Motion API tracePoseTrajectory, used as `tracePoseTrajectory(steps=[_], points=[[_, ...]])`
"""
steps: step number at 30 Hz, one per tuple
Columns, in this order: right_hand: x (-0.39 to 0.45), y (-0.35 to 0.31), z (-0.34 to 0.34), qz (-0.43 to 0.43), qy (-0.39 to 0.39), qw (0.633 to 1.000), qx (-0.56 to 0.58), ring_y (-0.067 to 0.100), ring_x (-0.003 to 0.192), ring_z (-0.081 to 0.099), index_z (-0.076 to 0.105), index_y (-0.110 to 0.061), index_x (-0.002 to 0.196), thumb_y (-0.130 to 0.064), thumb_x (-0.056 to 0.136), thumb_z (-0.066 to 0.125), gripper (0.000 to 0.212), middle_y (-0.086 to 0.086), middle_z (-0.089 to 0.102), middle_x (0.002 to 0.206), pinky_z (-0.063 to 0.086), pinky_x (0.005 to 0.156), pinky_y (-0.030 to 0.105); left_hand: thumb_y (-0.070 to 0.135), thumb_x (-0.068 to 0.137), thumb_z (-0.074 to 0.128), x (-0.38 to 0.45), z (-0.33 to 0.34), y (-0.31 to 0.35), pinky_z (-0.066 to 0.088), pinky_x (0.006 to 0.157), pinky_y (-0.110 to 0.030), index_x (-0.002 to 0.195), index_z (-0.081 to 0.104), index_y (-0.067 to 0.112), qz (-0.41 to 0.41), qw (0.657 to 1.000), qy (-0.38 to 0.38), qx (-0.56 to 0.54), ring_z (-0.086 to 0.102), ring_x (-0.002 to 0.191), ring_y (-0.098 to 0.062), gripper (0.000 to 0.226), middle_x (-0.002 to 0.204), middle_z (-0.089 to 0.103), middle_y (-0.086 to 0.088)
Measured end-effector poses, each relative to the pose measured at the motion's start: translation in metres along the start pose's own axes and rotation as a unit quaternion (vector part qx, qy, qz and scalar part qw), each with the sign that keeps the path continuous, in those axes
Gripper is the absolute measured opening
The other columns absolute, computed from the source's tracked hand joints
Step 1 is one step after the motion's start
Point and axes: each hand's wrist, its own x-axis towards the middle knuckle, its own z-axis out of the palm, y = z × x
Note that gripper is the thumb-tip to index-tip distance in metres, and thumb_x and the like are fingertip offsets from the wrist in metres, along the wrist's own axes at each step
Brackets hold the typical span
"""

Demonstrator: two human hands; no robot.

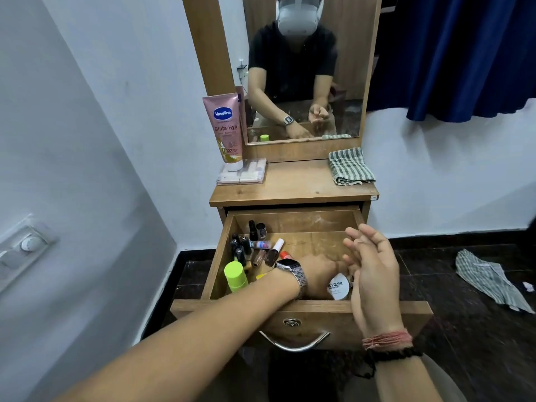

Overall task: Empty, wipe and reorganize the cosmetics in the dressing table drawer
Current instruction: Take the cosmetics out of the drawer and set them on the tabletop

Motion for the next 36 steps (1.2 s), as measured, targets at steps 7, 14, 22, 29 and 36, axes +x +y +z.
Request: tracePoseTrajectory(steps=[7, 14, 22, 29, 36], points=[[0.000, -0.001, 0.000, 0.008, -0.003, 1.000, 0.018, 0.011, 0.099, 0.062, 0.057, -0.020, 0.112, -0.005, 0.097, 0.047, 0.024, 0.003, 0.066, 0.115, 0.048, 0.085, 0.028, 0.039, 0.070, 0.074, -0.005, -0.025, -0.025, 0.049, 0.083, -0.034, 0.127, 0.047, 0.016, -0.035, 0.990, 0.133, 0.015, 0.057, 0.101, -0.025, 0.068, 0.122, 0.051, -0.006], [0.002, 0.004, -0.001, -0.008, -0.013, 1.000, -0.017, 0.009, 0.104, 0.062, 0.059, -0.026, 0.111, -0.008, 0.097, 0.047, 0.025, -0.004, 0.067, 0.115, 0.047, 0.081, 0.026, 0.041, 0.073, 0.071, -0.050, -0.078, -0.115, 0.043, 0.083, -0.027, 0.136, 0.043, 0.025, -0.220, 0.923, 0.301, -0.094, 0.051, 0.114, -0.025, 0.071, 0.131, 0.046, -0.007], [0.001, 0.007, -0.001, -0.023, -0.023, 0.999, -0.038, 0.008, 0.101, 0.063, 0.059, -0.026, 0.110, -0.008, 0.098, 0.046, 0.025, -0.005, 0.069, 0.112, 0.047, 0.080, 0.026, 0.038, 0.073, 0.073, -0.068, -0.070, -0.179, 0.046, 0.078, -0.032, 0.137, 0.032, 0.020, -0.351, 0.850, 0.359, -0.155, 0.052, 0.114, -0.029, 0.079, 0.129, 0.054, -0.010], [0.005, 0.009, -0.001, -0.026, -0.027, 0.998, -0.043, 0.006, 0.098, 0.064, 0.058, -0.025, 0.110, -0.006, 0.097, 0.046, 0.027, -0.005, 0.069, 0.112, 0.047, 0.078, 0.025, 0.032, 0.071, 0.077, -0.063, -0.061, -0.198, 0.042, 0.077, -0.030, 0.138, 0.033, 0.022, -0.356, 0.833, 0.374, -0.197, 0.047, 0.121, -0.027, 0.081, 0.134, 0.051, -0.006], [0.006, 0.011, -0.001, -0.033, -0.029, 0.997, -0.058, 0.005, 0.096, 0.064, 0.059, -0.026, 0.109, -0.005, 0.096, 0.045, 0.028, -0.006, 0.069, 0.110, 0.048, 0.077, 0.024, 0.034, 0.074, 0.076, -0.071, -0.059, -0.197, 0.036, 0.103, -0.037, 0.142, 0.031, 0.022, -0.327, 0.829, 0.411, -0.193, 0.034, 0.133, -0.023, 0.083, 0.148, 0.031, -0.004]])
